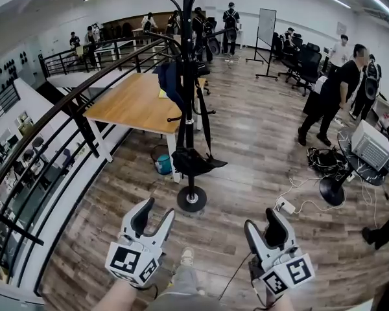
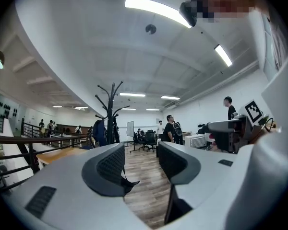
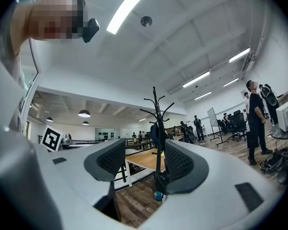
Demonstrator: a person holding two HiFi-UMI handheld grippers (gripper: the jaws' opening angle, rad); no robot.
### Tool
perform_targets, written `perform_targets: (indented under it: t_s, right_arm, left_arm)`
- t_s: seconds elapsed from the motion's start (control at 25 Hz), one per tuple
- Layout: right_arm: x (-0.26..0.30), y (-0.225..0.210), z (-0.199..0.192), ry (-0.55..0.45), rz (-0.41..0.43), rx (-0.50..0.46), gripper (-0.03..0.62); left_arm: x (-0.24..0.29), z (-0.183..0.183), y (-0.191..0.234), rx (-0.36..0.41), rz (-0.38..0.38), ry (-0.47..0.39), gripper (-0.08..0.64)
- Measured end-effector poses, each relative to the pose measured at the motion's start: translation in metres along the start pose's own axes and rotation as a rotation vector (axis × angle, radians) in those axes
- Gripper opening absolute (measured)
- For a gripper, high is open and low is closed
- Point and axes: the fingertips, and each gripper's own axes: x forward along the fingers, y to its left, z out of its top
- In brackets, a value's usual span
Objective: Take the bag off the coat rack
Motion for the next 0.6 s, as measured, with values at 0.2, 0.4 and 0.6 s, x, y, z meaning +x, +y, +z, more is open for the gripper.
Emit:
perform_targets:
  t_s: [0.2,0.4,0.6]
  right_arm:
    - [0.028,-0.012,-0.008,0.031,0.004,-0.006,0.255]
    - [0.070,-0.030,-0.016,0.050,0.009,-0.010,0.255]
    - [0.130,-0.053,-0.023,0.075,0.011,-0.011,0.255]
  left_arm:
    - [0.025,-0.006,0.016,-0.006,-0.011,0.016,0.227]
    - [0.060,-0.015,0.042,-0.018,-0.012,0.034,0.226]
    - [0.108,-0.018,0.077,-0.006,-0.013,0.052,0.227]
